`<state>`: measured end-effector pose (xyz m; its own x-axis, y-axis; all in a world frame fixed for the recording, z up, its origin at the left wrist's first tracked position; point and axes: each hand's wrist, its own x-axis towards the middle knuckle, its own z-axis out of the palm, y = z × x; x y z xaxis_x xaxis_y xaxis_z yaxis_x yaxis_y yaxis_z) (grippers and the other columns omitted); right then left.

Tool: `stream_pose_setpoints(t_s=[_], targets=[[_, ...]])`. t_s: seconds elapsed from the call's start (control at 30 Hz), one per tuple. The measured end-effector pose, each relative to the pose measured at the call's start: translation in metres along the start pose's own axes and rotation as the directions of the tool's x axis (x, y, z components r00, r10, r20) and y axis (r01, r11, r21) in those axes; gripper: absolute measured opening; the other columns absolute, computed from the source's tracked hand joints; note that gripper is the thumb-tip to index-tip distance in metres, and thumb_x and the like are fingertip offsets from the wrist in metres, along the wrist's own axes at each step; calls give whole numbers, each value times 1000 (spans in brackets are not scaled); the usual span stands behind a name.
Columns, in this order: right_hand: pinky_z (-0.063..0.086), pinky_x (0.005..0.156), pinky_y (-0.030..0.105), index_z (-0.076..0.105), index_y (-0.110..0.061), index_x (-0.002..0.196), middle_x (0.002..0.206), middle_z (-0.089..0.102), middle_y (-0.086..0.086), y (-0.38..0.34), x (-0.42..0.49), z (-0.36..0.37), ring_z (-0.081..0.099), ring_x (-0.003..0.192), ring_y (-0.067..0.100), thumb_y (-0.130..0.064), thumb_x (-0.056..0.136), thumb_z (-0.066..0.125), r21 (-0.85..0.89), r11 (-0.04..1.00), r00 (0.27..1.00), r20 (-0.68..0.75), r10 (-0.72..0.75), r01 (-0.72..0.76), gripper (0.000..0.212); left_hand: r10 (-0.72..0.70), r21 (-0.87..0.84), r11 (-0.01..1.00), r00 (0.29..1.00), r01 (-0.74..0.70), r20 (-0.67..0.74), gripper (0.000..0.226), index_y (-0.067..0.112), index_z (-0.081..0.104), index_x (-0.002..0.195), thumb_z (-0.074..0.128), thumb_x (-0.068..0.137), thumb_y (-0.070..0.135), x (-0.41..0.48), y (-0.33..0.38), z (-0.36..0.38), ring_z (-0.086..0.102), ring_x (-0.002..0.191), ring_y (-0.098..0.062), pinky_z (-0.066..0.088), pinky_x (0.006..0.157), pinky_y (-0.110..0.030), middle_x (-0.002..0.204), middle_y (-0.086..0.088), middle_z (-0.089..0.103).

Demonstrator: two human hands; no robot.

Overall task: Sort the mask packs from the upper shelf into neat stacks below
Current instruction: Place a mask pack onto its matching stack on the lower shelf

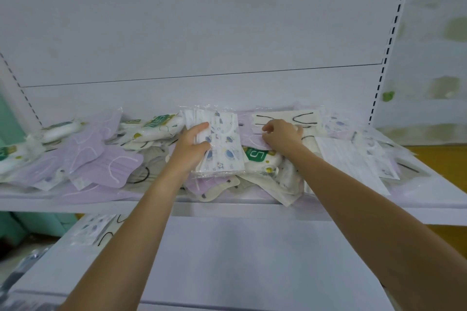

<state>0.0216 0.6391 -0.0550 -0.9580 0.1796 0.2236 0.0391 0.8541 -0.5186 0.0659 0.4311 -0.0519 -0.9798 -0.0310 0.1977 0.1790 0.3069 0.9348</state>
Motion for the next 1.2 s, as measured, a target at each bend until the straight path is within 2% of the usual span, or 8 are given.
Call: stream_pose_setpoints(t_s=[0.13,0.27,0.37,0.47,0.7,0.83,0.97,1.2], targets=[[12,116,40,65,-22,107,107,68,-3,-12,-10,5,62,98,19,-15,93,42,115,980,972,-189,-141,165,27,-13,1,1000,999,13,-35,50,22,49,135,49,90,1,-4,-1,3,42,128,-14,36,108,-33,142,2,42],[44,87,24,65,-15,109,114,65,-4,-31,-54,-4,62,96,27,-14,95,49,553,769,947,-201,-250,320,21,-104,-146,985,992,92,-77,37,22,54,128,47,95,37,-8,5,5,48,118,-13,33,103,-28,132,4,52],[24,109,32,66,-14,112,127,60,-2,-35,-84,13,50,123,18,-11,93,52,362,772,839,-59,-541,523,24,-120,-228,967,992,111,-28,57,26,60,120,53,77,62,-6,6,2,51,123,-17,34,109,-42,131,6,56],[9,114,38,67,-12,111,136,53,-1,-23,-93,20,37,135,15,-3,93,47,255,723,742,28,-669,642,28,52,-108,993,997,-57,-52,44,20,51,133,60,90,19,-7,5,6,38,122,-1,31,103,-22,128,15,45],[25,100,8,59,-13,122,136,51,-2,25,-101,-38,39,126,3,-5,94,46,365,779,853,-99,-513,511,32,249,-66,965,965,-255,-84,49,22,46,134,51,90,2,-12,19,47,39,125,-1,36,96,-11,129,15,44],[26,102,22,44,-17,136,142,43,2,83,-102,-64,37,131,19,-34,95,48,44,969,969,-54,-240,242,44,288,-63,956,958,-287,-7,54,32,42,135,45,92,2,-20,27,82,31,123,6,31,92,-3,137,20,35],[32,101,39,43,-14,133,138,44,7,116,-109,-69,34,128,29,-59,85,52,-217,973,995,43,85,-74,67,294,-25,956,955,-294,23,42,33,54,121,44,91,5,-24,26,112,48,118,-5,37,95,-16,135,6,46],[36,86,35,53,-11,118,120,54,7,119,-109,-67,46,116,30,-48,85,54,-124,991,998,5,61,-59,50,296,76,953,955,-294,-10,42,27,52,130,42,93,8,-33,32,133,47,101,-8,42,90,-22,120,1,43]])
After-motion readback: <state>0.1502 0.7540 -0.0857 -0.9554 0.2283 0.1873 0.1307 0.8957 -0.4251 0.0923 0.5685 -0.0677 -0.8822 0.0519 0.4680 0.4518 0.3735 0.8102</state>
